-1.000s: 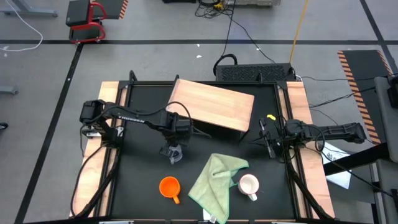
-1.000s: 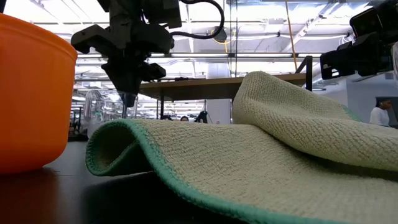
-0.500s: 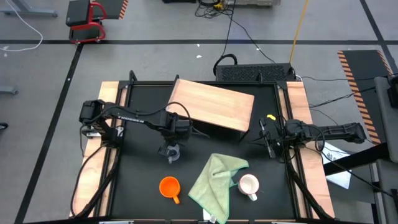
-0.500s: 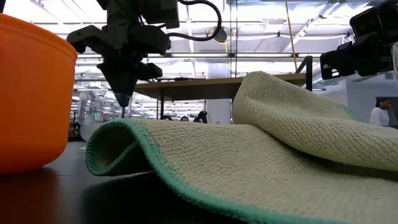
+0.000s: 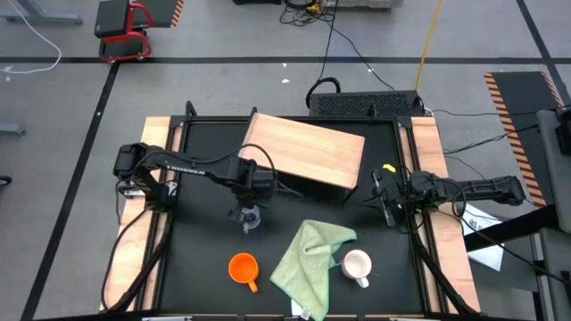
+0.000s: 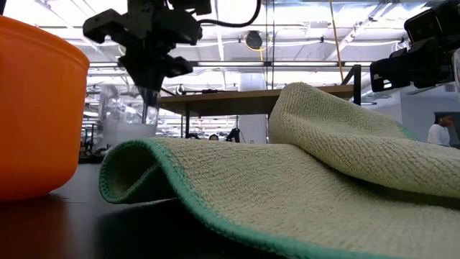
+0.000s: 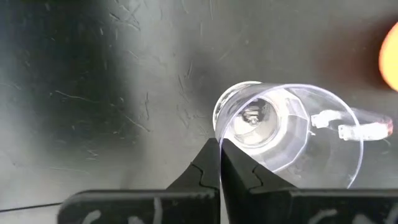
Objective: Stack small to large cups/mugs on shelf
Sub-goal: Put the transparent mug on the shelf
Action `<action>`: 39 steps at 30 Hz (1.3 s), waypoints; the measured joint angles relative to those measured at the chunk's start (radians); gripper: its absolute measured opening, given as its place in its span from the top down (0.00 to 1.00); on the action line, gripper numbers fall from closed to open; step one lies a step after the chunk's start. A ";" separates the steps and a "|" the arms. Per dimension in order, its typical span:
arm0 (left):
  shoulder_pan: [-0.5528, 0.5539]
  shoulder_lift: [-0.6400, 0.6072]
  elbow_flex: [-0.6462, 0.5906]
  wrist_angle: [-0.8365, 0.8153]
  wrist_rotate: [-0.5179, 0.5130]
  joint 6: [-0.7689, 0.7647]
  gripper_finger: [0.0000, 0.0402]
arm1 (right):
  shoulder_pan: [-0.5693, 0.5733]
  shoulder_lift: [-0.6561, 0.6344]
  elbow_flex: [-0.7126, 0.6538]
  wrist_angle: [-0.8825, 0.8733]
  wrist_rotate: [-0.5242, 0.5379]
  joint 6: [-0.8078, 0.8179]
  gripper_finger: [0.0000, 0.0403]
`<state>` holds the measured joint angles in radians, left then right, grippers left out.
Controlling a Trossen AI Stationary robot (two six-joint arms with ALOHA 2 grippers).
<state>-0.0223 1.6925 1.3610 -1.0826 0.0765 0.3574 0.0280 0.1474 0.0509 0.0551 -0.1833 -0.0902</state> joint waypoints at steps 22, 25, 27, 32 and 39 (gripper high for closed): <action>0.012 0.000 0.179 -0.174 -0.029 0.007 1.00 | 0.000 0.000 0.000 0.000 0.000 0.000 1.00; 0.020 0.000 0.188 -0.200 -0.029 0.006 1.00 | 0.000 0.000 0.000 0.000 0.000 0.000 1.00; 0.024 0.001 0.188 -0.206 -0.029 0.006 1.00 | 0.000 0.000 0.000 0.000 0.000 0.000 1.00; 0.035 -0.007 0.188 -0.210 -0.029 0.008 1.00 | 0.000 0.000 0.000 0.000 0.000 0.000 1.00; 0.035 -0.063 0.188 -0.213 -0.031 0.007 1.00 | 0.000 0.000 0.000 0.000 0.000 -0.001 1.00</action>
<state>0.0128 1.6298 1.5486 -1.2961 0.0457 0.3648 0.0280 0.1471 0.0509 0.0555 -0.1837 -0.0910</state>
